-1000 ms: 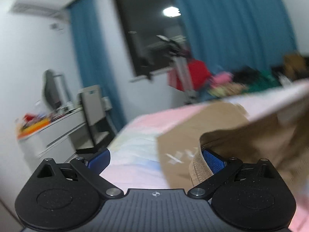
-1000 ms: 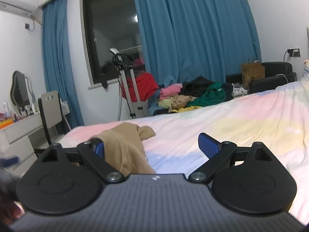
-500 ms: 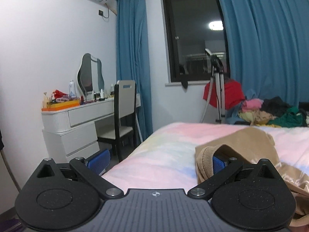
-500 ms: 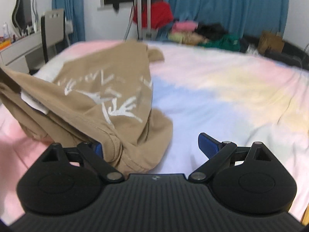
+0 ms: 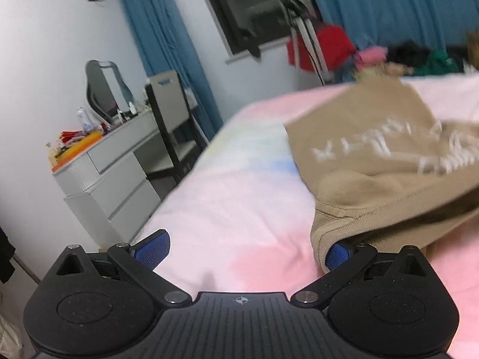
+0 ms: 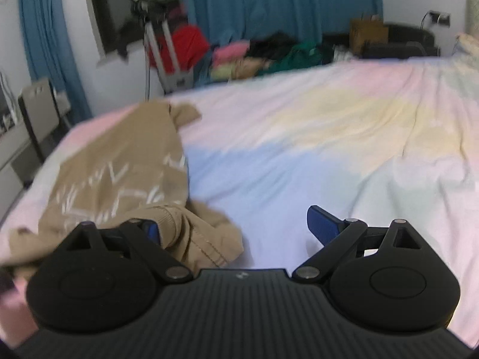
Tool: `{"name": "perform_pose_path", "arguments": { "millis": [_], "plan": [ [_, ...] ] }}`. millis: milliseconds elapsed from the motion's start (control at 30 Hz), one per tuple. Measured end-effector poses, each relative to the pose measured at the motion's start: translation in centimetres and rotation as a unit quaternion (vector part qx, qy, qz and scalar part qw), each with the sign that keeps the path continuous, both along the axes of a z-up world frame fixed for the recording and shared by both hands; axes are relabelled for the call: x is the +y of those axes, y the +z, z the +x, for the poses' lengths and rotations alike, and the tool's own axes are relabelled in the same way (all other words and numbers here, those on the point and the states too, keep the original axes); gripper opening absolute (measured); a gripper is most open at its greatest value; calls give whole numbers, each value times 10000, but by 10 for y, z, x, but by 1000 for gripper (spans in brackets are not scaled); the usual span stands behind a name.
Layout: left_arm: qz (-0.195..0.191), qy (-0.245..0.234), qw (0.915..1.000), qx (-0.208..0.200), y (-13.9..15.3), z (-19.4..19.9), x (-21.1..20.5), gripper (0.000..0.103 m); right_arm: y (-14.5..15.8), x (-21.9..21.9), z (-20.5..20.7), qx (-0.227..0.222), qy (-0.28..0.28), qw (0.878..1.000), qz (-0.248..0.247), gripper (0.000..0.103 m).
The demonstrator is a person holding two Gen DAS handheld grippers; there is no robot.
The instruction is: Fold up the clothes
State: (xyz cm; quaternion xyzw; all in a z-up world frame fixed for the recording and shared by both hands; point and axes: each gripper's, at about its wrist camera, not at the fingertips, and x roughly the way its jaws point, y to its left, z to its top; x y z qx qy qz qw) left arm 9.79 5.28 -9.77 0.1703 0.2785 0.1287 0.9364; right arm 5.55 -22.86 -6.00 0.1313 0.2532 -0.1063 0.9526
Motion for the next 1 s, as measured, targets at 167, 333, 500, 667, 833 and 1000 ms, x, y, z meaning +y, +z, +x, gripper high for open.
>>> {"name": "perform_pose_path", "arguments": {
  "millis": [167, 333, 500, 667, 833, 1000],
  "plan": [
    [-743, 305, 9958, -437, 19, -7, 14, 103, 22, 9, -15, -909, -86, 9955, -240, 94],
    [-1514, 306, 9687, -1942, 107, -39, 32, 103, 85, 2, -31, -1724, -73, 9850, -56, 94],
    [-1731, 196, 9486, -2641, 193, -55, 37, 103, 169, -4, -41, -2426, 118, 9700, -134, 94],
    [-1507, -132, 9346, -3220, 289, -78, 35, 103, 257, -17, -64, -2866, 292, 9575, -145, 94],
    [-1215, -410, 9229, -3631, 382, -116, 24, 103, 346, -35, -93, -3129, 347, 9491, 108, 94],
    [-949, -536, 9206, -3751, 465, -153, 12, 103, 424, -42, -135, -3435, 442, 9380, -137, 94]
  ]
}}
